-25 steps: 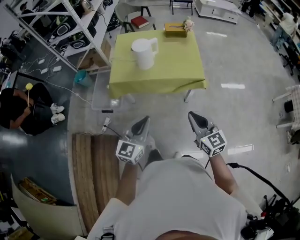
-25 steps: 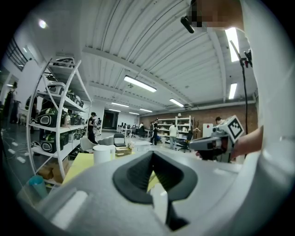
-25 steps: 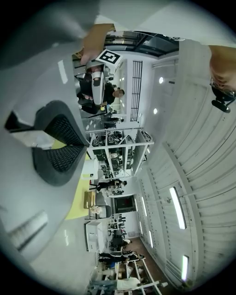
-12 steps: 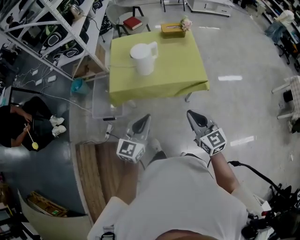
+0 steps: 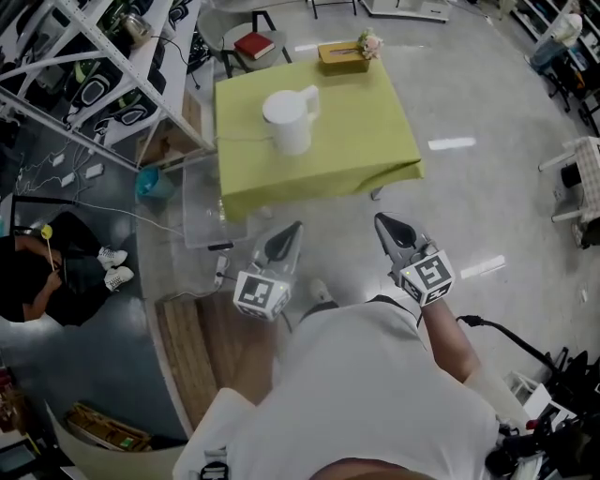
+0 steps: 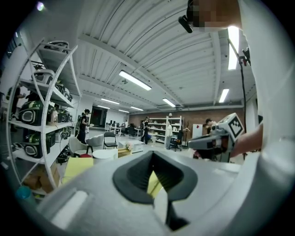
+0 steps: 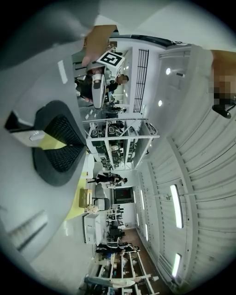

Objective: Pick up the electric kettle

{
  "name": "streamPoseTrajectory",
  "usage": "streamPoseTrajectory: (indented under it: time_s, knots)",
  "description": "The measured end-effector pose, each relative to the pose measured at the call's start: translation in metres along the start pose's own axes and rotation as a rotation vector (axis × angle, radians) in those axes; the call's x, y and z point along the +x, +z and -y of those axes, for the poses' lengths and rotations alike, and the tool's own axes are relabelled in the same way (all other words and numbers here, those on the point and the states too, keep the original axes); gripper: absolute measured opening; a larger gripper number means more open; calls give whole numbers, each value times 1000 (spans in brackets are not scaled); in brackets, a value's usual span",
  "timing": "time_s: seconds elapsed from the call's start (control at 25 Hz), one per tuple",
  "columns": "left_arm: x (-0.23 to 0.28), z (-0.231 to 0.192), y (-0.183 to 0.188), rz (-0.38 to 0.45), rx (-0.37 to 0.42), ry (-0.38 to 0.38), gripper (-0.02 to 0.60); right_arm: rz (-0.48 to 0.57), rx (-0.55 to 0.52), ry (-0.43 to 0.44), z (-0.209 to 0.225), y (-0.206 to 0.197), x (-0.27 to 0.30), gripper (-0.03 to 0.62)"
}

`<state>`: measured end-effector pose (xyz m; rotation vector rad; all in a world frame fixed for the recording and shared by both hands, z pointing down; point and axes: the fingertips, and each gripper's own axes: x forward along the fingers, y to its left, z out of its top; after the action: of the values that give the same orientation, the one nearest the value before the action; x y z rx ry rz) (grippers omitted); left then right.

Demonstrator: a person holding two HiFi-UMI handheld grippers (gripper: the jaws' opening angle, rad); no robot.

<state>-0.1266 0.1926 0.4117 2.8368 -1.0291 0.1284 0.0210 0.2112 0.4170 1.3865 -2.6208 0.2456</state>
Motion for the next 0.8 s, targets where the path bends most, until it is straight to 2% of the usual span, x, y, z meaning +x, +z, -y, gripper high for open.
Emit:
streamPoseTrajectory:
  time_s: [0.32,0.8]
  knots:
    - [-2,-41,-7,-17,9,-49,-2,-9,4,-26,-12,4,42,5]
    - [-5,-73,-14,-21,-3,-44,-2,-30,3,-30,-19,5,71,5]
